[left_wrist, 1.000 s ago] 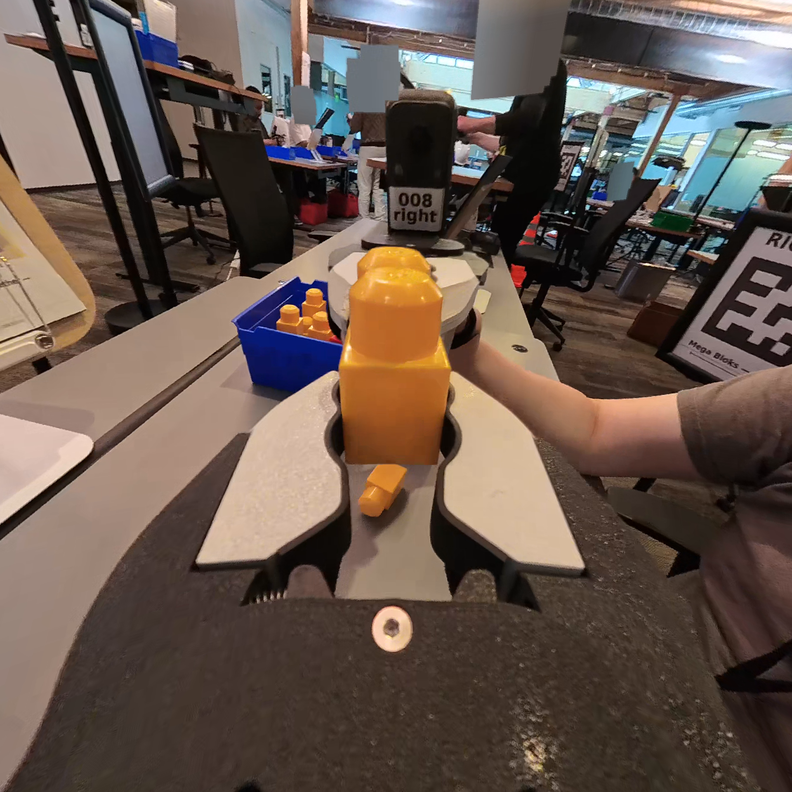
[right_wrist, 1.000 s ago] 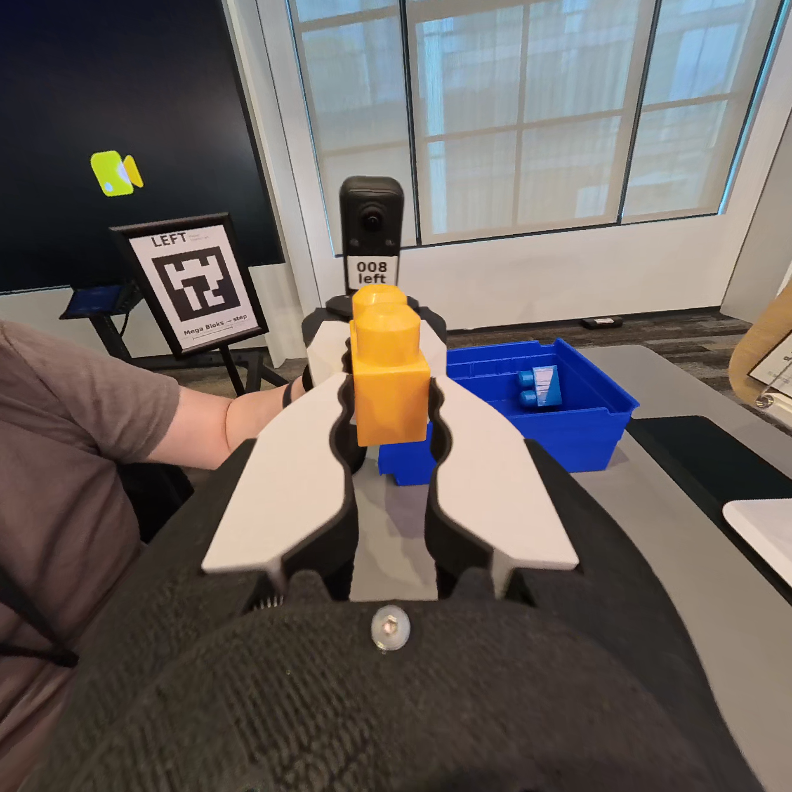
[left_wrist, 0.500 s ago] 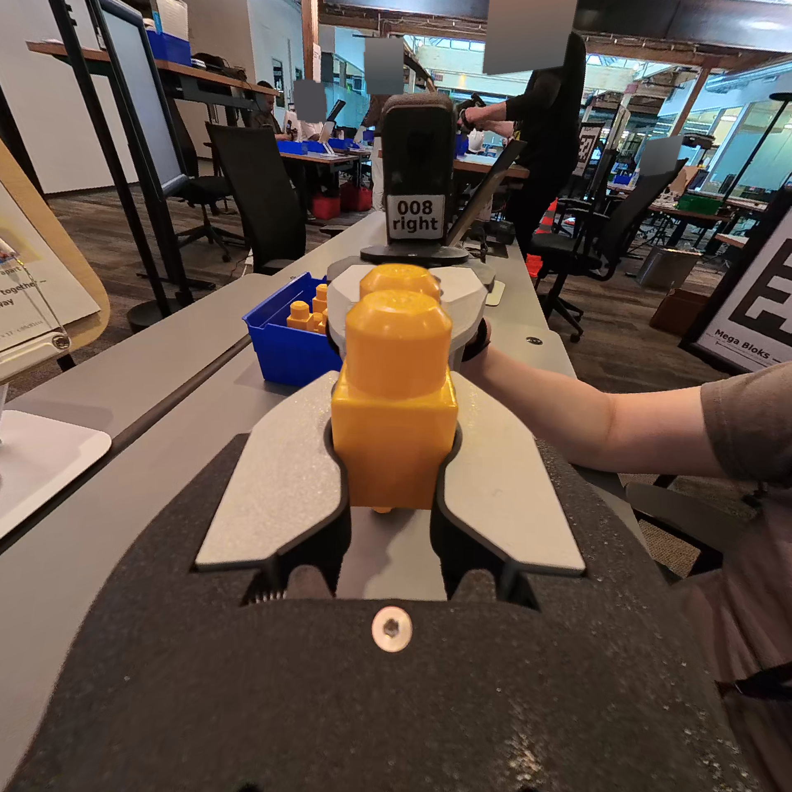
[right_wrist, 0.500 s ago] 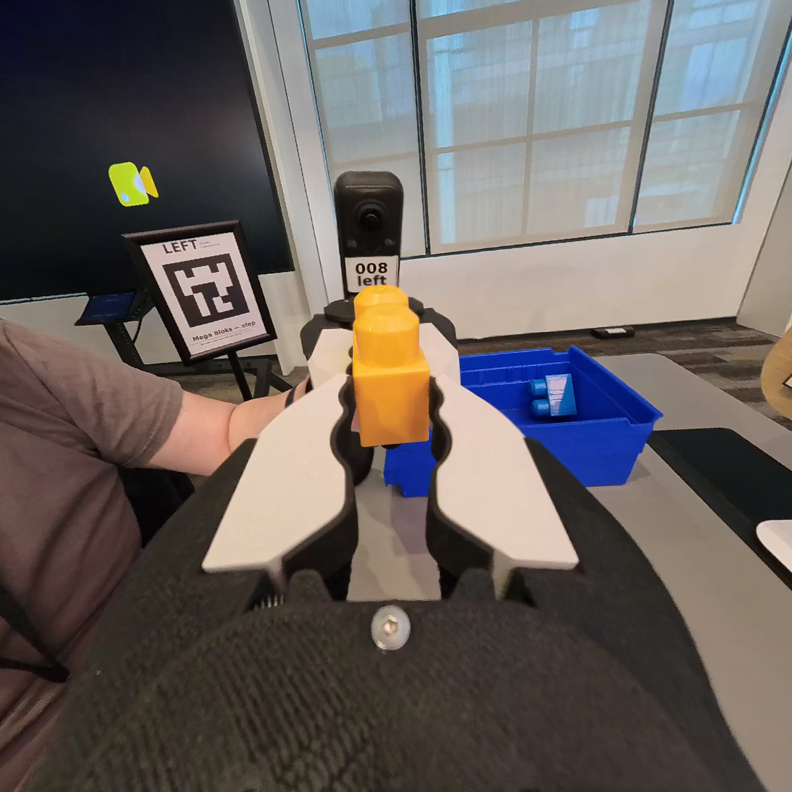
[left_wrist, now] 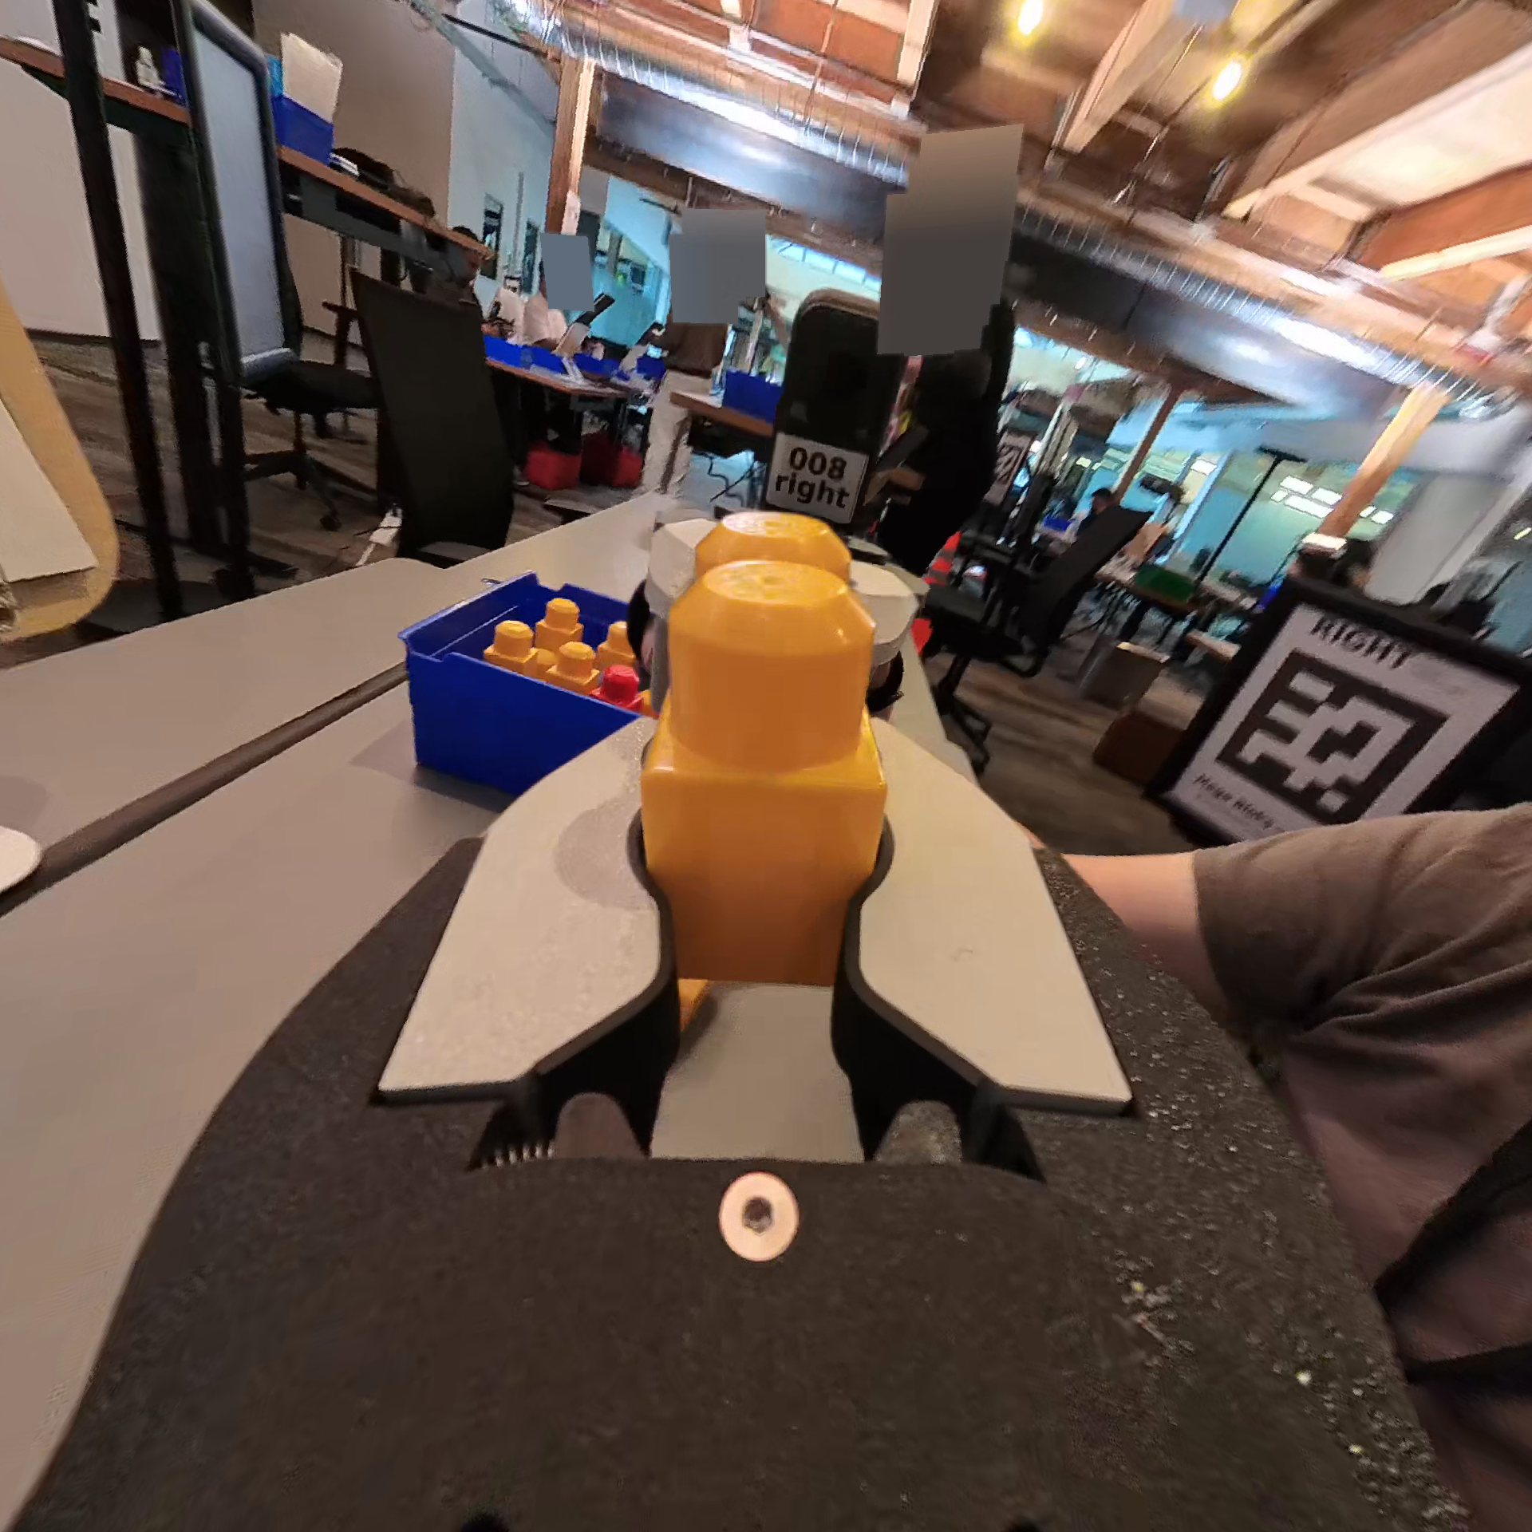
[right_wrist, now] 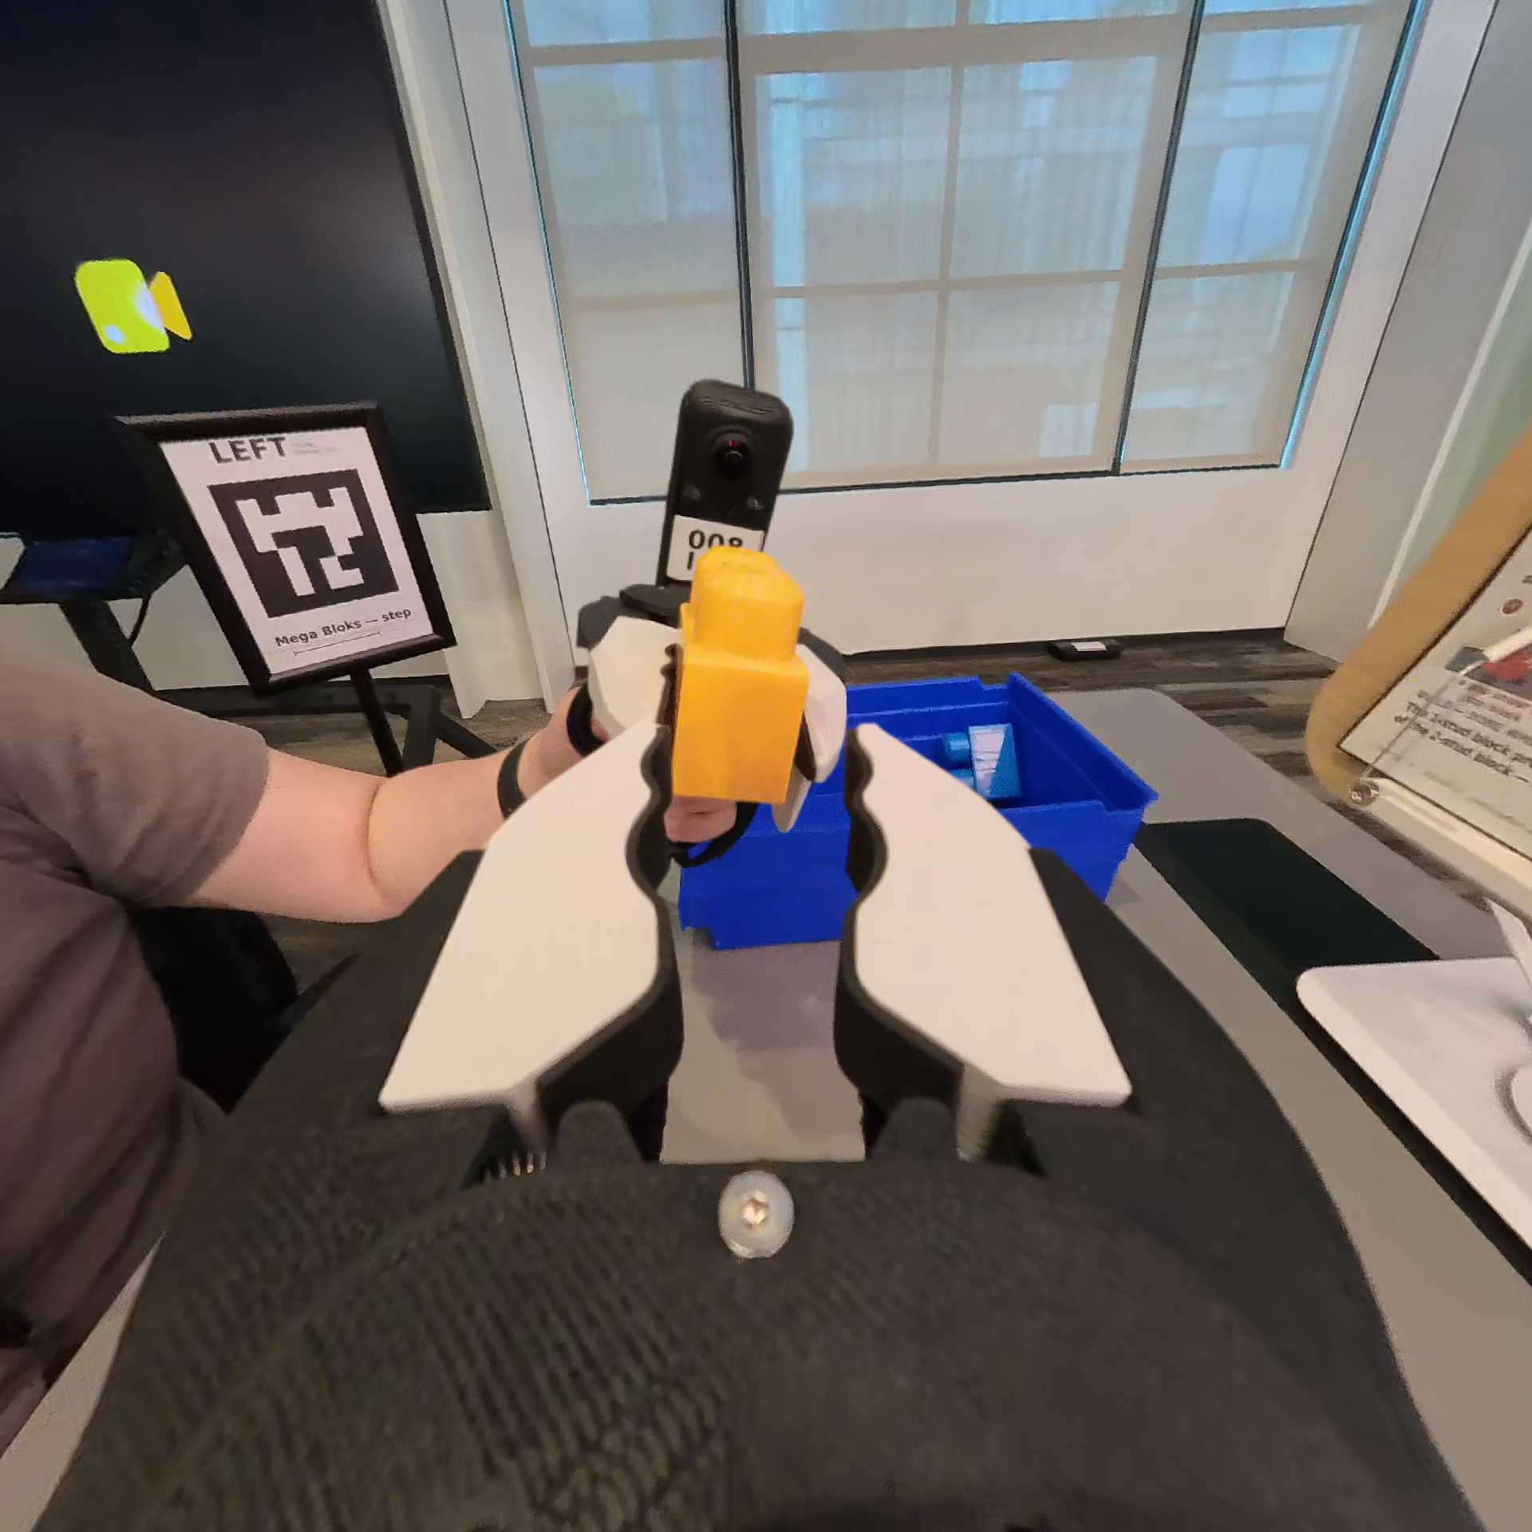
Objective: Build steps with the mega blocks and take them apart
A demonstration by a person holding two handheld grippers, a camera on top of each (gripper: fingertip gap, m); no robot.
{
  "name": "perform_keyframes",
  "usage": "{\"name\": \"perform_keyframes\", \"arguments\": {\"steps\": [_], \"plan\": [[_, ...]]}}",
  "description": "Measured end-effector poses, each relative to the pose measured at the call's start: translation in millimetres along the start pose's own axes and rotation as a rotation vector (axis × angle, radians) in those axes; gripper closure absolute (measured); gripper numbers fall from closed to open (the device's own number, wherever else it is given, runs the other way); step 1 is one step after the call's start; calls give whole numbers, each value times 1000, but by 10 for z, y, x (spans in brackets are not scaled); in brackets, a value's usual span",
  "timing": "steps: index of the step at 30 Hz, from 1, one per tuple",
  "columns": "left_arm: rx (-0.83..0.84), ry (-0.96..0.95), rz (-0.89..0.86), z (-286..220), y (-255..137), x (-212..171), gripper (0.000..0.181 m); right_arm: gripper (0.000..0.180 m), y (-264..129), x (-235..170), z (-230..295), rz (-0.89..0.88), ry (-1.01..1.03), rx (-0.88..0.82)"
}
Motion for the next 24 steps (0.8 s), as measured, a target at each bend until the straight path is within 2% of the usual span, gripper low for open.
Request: {"name": "perform_keyframes", "arguments": {"steps": [3, 6, 11, 13, 15, 19, 22, 24], "plan": [[-20, -93, -11, 81, -17, -19, 140, 140, -43, 14, -34, 43, 94, -24], [-9, -153, -7, 146, -29, -36, 140, 139, -152, 19, -60, 180, 193, -87], [50, -91, 31, 155, -58, 2, 140, 140, -422, 187, 221, 404, 99, -244], [79, -59, 33, 151, -83, 39, 140, 140, -480, 117, 307, 551, 124, -264], [83, -55, 30, 153, -105, 74, 140, 139, -500, -90, 279, 747, 185, -281], [101, -61, 31, 179, -158, 114, 140, 135, -469, -758, 178, 1151, 319, -301], [110, -68, 22, 201, -203, 140, 140, 128, -378, -1165, 139, 1341, 302, -306], [105, -76, 22, 206, -226, 150, 140, 127, -327, -1311, 103, 1381, 288, -316]]}}
Point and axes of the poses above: each gripper's, where its closed fingertips meet, y out along the fingers, x out of its top, z = x × y across the jaws, the point moved 10 cm from there along -y, back along the fingers, and after that the axes turned 11 degrees about x, right-handed, at the moved point
